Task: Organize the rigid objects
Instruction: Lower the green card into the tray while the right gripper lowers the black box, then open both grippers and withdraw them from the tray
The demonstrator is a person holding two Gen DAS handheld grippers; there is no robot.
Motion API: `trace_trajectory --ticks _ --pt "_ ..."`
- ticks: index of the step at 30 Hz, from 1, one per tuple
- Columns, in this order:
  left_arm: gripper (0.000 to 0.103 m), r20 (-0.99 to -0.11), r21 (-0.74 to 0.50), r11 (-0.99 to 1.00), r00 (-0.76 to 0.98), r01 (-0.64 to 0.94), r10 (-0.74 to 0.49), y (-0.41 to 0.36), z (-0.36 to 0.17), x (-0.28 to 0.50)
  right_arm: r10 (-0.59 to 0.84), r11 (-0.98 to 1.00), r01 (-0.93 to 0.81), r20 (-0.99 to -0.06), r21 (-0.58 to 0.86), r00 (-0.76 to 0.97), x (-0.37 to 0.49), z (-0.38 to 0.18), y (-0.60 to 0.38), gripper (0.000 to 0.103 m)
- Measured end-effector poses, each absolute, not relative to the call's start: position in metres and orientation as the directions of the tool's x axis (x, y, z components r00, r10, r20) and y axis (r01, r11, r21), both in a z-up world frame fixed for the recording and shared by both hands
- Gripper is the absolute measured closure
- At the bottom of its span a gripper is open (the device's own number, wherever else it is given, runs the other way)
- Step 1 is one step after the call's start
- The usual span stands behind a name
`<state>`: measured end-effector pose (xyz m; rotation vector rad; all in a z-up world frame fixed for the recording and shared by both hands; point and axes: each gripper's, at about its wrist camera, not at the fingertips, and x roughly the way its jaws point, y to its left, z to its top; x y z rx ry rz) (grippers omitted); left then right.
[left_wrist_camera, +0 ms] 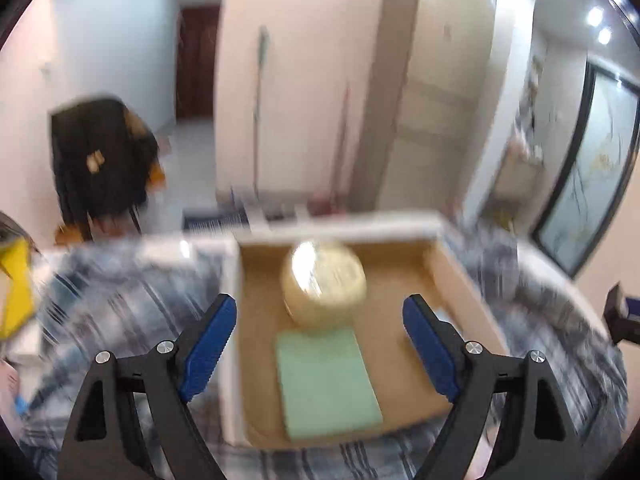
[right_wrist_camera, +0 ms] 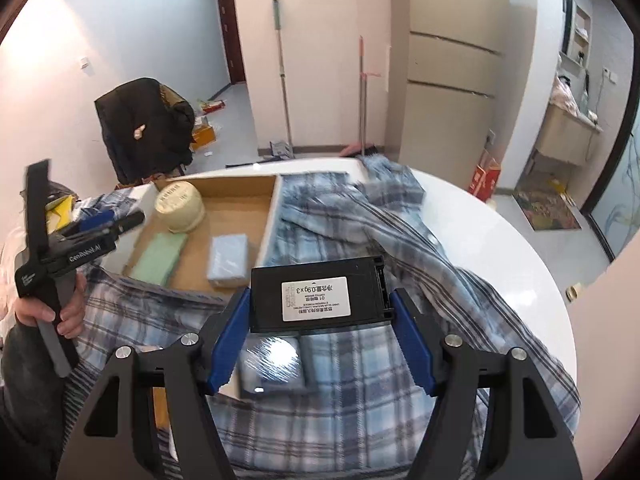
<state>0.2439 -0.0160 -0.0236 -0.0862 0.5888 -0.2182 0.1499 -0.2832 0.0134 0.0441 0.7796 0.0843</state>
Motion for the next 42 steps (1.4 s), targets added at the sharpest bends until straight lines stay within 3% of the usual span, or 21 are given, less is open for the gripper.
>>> trace_trajectory --ticks 3,6,17,26,34,42 --pt "0.000 -0.462 -0.156 0.980 0.867 0.127 -0.186 0.001 -0.013 0.235 0.133 0.991 -0.091 -0.697 0.096 0.705 0.165 0.018 -0.261 0.035" --pt "0.000 -0.440 -0.203 0.974 0.880 0.099 -0.181 0.015 -0.012 0.233 0.173 0.985 -0.128 -0.712 0.118 0.681 0.193 0.016 -0.234 0.035" --pt "0.000 -0.510 -0.318 0.948 0.844 -0.004 -0.167 0.052 -0.044 0.254 0.208 0.977 -0.068 -0.819 0.203 0.535 0.297 -0.038 -0.179 0.035" --pt "0.000 -0.552 -0.273 0.962 0.822 -0.020 -0.139 0.049 -0.056 0.264 0.162 0.985 -0.019 -0.867 0.174 0.471 0.327 -0.078 -0.177 0.035" --pt "0.000 -0.526 -0.237 0.971 0.841 -0.001 -0.128 0.040 -0.045 0.256 0.180 0.982 -0.030 -0.864 0.188 0.470 0.329 -0.075 -0.184 0.034" --pt "0.000 -0.435 -0.188 0.980 0.889 0.069 -0.145 0.027 0.003 0.224 0.209 0.975 -0.064 -0.794 0.211 0.571 0.276 -0.018 -0.215 0.034"
